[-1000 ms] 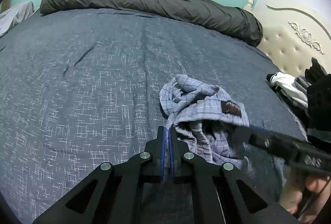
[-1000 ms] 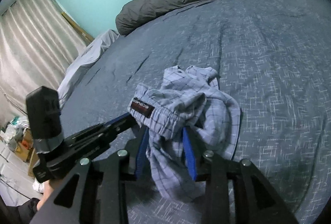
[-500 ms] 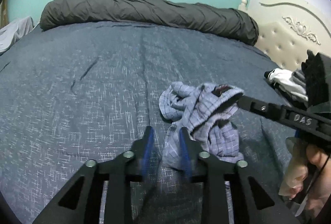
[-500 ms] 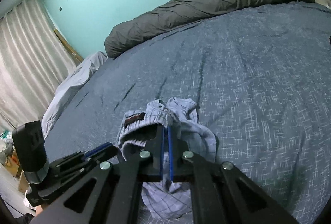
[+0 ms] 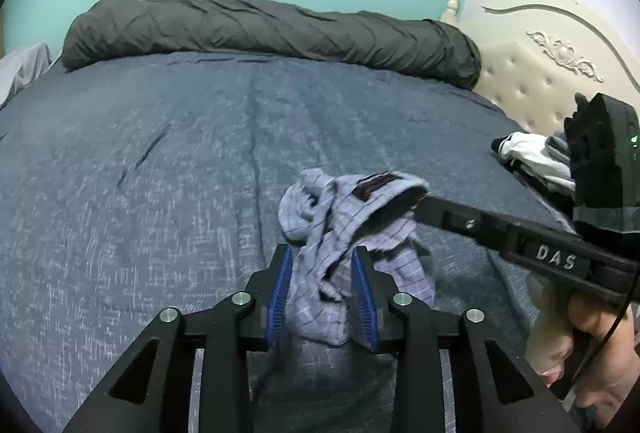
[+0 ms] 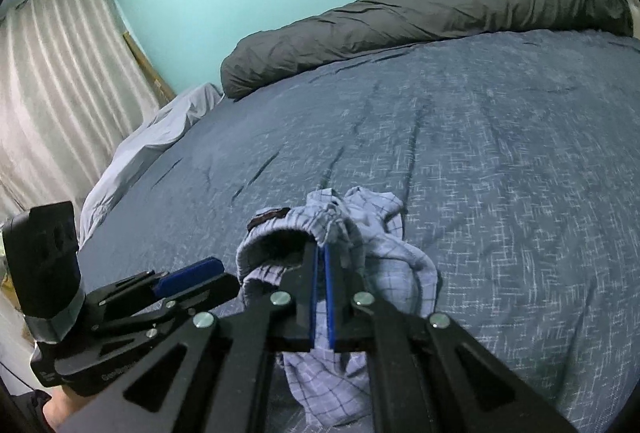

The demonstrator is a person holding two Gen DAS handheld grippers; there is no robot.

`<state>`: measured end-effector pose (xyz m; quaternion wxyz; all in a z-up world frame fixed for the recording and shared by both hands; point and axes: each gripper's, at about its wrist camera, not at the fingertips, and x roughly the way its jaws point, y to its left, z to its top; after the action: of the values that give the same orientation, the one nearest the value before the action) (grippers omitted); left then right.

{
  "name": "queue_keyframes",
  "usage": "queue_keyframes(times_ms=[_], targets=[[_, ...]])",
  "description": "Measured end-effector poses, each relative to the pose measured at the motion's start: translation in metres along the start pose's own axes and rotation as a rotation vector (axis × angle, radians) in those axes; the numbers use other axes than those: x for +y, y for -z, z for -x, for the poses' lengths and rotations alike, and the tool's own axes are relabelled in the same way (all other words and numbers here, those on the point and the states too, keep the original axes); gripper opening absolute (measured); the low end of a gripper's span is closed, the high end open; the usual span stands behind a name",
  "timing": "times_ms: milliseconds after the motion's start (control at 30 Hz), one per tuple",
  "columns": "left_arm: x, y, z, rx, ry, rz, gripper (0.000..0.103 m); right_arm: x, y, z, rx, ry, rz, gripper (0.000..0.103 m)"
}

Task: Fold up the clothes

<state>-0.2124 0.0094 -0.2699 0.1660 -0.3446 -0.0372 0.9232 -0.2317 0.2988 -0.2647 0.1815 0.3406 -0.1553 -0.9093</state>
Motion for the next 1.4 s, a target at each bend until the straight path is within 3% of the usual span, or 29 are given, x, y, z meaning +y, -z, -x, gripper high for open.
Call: queue_keyframes(times_ms=[567,733,900,933,1000,1067,1100,1233,1300,1333,1400], targets=[[0.023,-0.001,-0.023,0.041,-0.034,0.101,0.037,0.004,0.003,0.000,0.011,-0.016,0.037,0.003],[0.024,0.005,-0.035,0.095,-0.041,0.115,0.037,0.000,0.002,0.000,0.005,-0.021,0.003,0.003],[0.019,0.005,-0.036,0.090,-0.020,0.103,0.034,-0.002,0.005,-0.006,0.019,-0.027,-0.040,0.004],[0.018,0.005,-0.036,0.088,-0.015,0.102,0.024,-0.002,0.005,-0.008,0.026,-0.024,-0.045,0.006],[0.016,0.003,-0.033,0.082,-0.010,0.096,0.012,-0.002,0.007,-0.011,0.043,-0.034,-0.066,0.016],[0.016,0.002,-0.029,0.076,-0.005,0.084,0.008,-0.004,0.008,-0.014,0.055,-0.060,-0.101,0.046],[0.016,0.001,-0.028,0.072,-0.003,0.079,0.008,-0.005,0.009,-0.015,0.061,-0.073,-0.119,0.049],[0.015,0.002,-0.019,0.061,-0.002,0.060,0.007,-0.008,0.013,-0.018,0.078,-0.049,-0.128,0.048],[0.015,0.001,-0.013,0.055,-0.001,0.051,0.006,-0.008,0.011,-0.012,0.065,-0.040,-0.121,0.030],[0.014,0.000,-0.009,0.051,0.001,0.048,0.006,-0.008,0.011,-0.009,0.059,-0.035,-0.118,0.015],[0.013,-0.004,0.001,0.038,0.006,0.038,0.006,-0.007,0.009,-0.003,0.046,-0.026,-0.111,0.007]])
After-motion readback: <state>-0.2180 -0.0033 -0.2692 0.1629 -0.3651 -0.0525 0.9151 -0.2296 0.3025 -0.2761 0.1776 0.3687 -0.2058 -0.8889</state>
